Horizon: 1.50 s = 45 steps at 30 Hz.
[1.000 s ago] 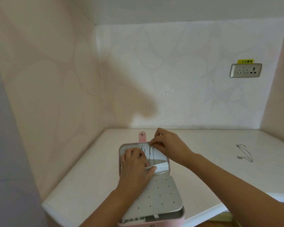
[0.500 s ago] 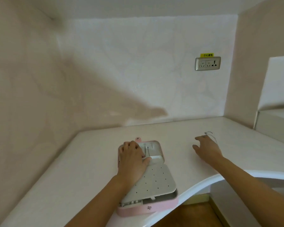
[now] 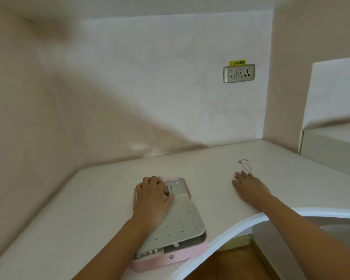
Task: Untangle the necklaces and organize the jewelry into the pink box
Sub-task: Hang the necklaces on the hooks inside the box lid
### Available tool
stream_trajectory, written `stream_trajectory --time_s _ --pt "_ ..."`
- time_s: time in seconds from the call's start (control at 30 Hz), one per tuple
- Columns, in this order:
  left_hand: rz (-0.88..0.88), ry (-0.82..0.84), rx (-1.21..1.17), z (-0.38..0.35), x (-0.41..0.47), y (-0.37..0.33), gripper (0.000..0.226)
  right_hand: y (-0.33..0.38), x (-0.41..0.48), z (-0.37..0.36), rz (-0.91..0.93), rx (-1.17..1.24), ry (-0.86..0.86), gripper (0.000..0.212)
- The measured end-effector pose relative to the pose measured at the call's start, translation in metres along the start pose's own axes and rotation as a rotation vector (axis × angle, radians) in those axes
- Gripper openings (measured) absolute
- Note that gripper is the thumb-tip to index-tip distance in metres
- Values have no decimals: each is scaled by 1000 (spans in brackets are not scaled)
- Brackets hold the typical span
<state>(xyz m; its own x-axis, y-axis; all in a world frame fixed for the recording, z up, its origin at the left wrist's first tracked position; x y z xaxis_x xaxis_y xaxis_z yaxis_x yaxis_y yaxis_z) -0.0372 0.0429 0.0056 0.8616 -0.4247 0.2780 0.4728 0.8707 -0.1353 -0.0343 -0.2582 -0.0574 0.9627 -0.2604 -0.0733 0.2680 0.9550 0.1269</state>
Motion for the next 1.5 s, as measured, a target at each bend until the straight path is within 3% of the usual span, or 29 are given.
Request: stream_trajectory --time_s 0.2,0.33,0.47,0.5,0.63,0.97,1.1,1.33,1.5 --pt "-95 -48 -71 5 -4 -6 16 40 -54 -10 176 -30 84 49" --pt "-117 16 -79 5 -7 -13 16 60 -106 -12 341 121 74 52" --pt "-198 115 -197 3 -22 -35 20 57 -133 -11 470 370 72 85" --pt "-221 131 -210 3 -28 -41 20 55 -137 -11 492 451 77 82" --pt "-250 213 -287 4 -43 -53 19 46 -143 -15 529 757 106 31" --pt "-57 371 -829 5 -50 -35 19 37 -146 -16 492 920 32 21" --pt "-51 358 -861 2 -50 -36 15 36 -152 -14 470 893 -41 21" --pt "-59 355 -841 -3 -54 -36 12 35 -164 -21 424 929 -257 39" --pt "-78 356 -850 -2 -56 -39 10 38 -166 -23 370 924 -277 22"
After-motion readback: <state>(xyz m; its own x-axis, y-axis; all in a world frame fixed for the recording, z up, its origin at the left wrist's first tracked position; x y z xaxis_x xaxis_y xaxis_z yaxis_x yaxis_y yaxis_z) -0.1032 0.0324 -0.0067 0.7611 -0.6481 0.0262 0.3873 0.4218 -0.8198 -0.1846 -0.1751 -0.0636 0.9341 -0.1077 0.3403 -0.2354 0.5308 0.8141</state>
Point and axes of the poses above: each hand's wrist, its own x-axis towards the middle knuckle, its own z-axis out of the back of the hand, y = z × x, the point moved 7 cm from there along x, towards the middle knuckle, and after that the axes turned 12 degrees about y, right-handed, at the moved point
